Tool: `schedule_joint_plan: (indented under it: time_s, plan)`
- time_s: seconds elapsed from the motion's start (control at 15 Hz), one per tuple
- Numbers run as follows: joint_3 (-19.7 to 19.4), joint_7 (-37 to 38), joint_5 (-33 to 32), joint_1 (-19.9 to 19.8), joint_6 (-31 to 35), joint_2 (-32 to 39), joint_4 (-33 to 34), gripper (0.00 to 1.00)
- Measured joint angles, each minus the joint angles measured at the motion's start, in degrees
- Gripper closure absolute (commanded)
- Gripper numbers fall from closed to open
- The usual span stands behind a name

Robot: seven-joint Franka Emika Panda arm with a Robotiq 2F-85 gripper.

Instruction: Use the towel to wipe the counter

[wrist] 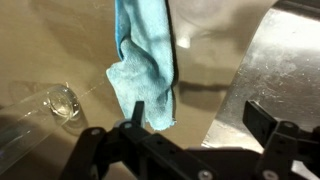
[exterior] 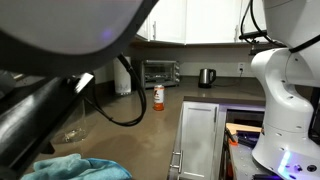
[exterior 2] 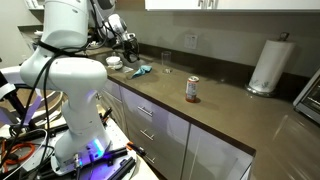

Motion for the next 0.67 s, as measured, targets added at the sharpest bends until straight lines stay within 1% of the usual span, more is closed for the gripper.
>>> schedule_joint_plan:
  time_s: [0.67]
  plan:
    - [1.67, 0.49, 5.49, -1.03, 1.67, -10.28, -11.91, 0.0]
